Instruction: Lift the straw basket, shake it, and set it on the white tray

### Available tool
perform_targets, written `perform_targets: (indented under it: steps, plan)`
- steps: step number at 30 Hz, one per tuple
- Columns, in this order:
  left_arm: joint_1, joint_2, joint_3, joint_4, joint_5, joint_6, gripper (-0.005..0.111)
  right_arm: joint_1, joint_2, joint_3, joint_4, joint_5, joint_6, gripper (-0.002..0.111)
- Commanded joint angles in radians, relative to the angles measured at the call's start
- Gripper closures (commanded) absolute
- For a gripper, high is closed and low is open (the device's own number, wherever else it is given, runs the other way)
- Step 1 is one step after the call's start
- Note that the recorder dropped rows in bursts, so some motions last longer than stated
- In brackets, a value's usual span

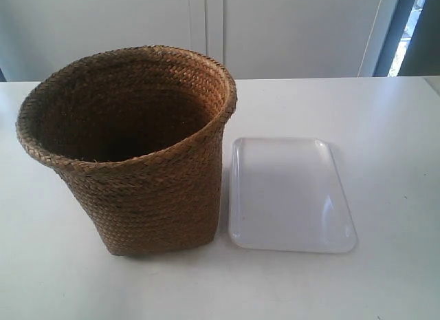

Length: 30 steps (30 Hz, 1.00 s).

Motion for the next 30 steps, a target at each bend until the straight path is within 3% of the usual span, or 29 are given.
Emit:
perform_targets:
  steps: [1, 8, 12, 18, 26, 30]
  plan:
    - [-0.001, 0.239, -0.215, 0.026, 0.384, 0.203, 0.107, -0.007, 0.339, -0.219, -0.276, 0.459, -0.016, 0.108]
    - [-0.001, 0.527, -0.420, 0.065, 0.664, 0.361, 0.107, 0.047, 0.738, -0.474, -0.207, 0.847, -0.234, 0.108]
    - [-0.001, 0.687, -0.502, 0.107, 0.754, 0.361, 0.107, 0.103, 0.911, -0.626, -0.099, 1.037, -0.407, 0.108]
    - [-0.001, 0.833, -0.639, 0.160, 0.820, 0.361, 0.106, 0.172, 1.041, -0.846, -0.056, 1.221, -0.461, 0.108]
    - [-0.001, 0.972, -0.958, 0.128, 1.054, 0.395, 0.071, 0.222, 1.210, -1.230, -0.053, 1.565, -0.461, 0.108]
    - [-0.001, 1.052, -1.066, 0.072, 1.135, 0.408, 0.068, 0.259, 1.295, -1.355, 0.021, 1.589, -0.461, 0.106]
